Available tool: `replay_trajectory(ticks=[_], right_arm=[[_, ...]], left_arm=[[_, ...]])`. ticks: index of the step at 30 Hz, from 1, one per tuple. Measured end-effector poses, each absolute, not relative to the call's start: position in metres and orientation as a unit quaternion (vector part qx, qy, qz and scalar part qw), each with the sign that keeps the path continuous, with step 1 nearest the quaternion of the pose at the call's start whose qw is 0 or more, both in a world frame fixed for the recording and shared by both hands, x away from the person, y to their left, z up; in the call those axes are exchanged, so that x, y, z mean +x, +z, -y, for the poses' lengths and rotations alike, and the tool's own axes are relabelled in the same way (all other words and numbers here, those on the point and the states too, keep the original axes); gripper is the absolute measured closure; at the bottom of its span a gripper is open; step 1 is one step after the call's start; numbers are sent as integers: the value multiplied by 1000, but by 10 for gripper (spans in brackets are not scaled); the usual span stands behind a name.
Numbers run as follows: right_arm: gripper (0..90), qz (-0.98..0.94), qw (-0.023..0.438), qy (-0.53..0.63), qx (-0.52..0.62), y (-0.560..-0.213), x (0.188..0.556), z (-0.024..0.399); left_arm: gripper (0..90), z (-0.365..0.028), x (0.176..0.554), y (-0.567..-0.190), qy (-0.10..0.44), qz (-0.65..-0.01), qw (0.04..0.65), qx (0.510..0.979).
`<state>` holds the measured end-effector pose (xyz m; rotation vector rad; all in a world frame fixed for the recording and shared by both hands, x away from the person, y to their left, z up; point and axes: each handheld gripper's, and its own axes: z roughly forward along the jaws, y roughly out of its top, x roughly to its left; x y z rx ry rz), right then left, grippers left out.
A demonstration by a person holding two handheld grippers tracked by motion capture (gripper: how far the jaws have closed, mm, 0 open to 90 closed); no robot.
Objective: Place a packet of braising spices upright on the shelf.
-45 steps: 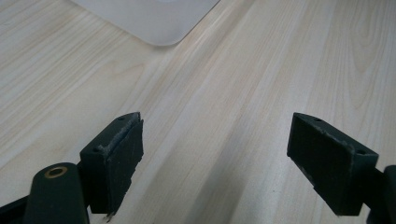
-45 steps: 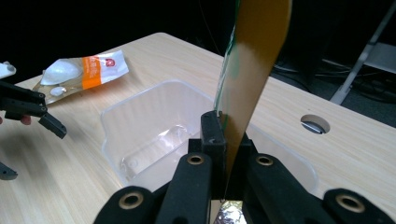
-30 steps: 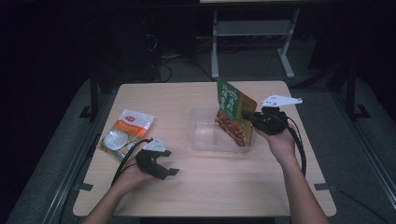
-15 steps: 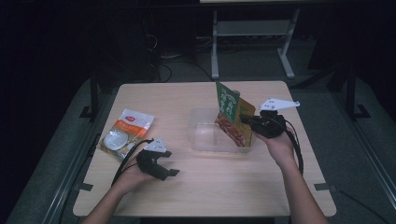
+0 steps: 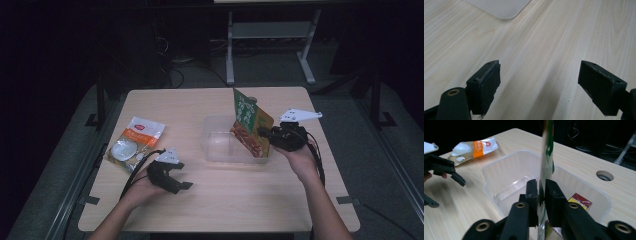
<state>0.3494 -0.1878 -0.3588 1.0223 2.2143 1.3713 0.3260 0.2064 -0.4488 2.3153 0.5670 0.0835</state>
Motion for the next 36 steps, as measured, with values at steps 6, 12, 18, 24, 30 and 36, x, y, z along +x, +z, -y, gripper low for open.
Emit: replay_trajectory(ticks=[6, 12, 18, 24, 30, 36], right_arm=[[478, -782, 171, 478, 362, -361, 348, 186], [361, -786, 164, 468, 368, -360, 342, 186], [321, -791, 167, 458, 368, -360, 328, 194], [321, -798, 165, 451, 363, -364, 312, 200], [321, -804, 153, 450, 357, -374, 298, 204], [321, -818, 132, 447, 336, -389, 279, 201]], left_arm=[[176, -206, 326, -449, 32, -220, 370, 902], [173, -207, 326, -449, 32, -224, 373, 900], [169, -207, 325, -448, 27, -229, 372, 899], [168, -208, 324, -446, 25, -231, 372, 899], [169, -212, 320, -440, 23, -229, 369, 900], [172, -221, 312, -440, 32, -233, 358, 903]])
